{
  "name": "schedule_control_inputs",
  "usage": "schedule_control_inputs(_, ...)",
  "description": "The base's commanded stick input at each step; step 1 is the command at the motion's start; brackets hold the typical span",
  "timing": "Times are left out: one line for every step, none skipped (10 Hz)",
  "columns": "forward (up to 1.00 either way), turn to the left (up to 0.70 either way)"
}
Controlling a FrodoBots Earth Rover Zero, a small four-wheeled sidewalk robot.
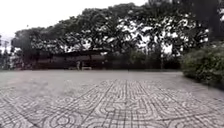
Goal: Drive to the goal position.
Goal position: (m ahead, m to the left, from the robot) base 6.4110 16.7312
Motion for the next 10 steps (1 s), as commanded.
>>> schedule_control_inputs(1.00, 0.00)
schedule_control_inputs(1.00, 0.00)
schedule_control_inputs(1.00, 0.00)
schedule_control_inputs(1.00, 0.00)
schedule_control_inputs(1.00, 0.00)
schedule_control_inputs(1.00, 0.00)
schedule_control_inputs(1.00, 0.00)
schedule_control_inputs(1.00, 0.00)
schedule_control_inputs(1.00, 0.00)
schedule_control_inputs(1.00, 0.00)
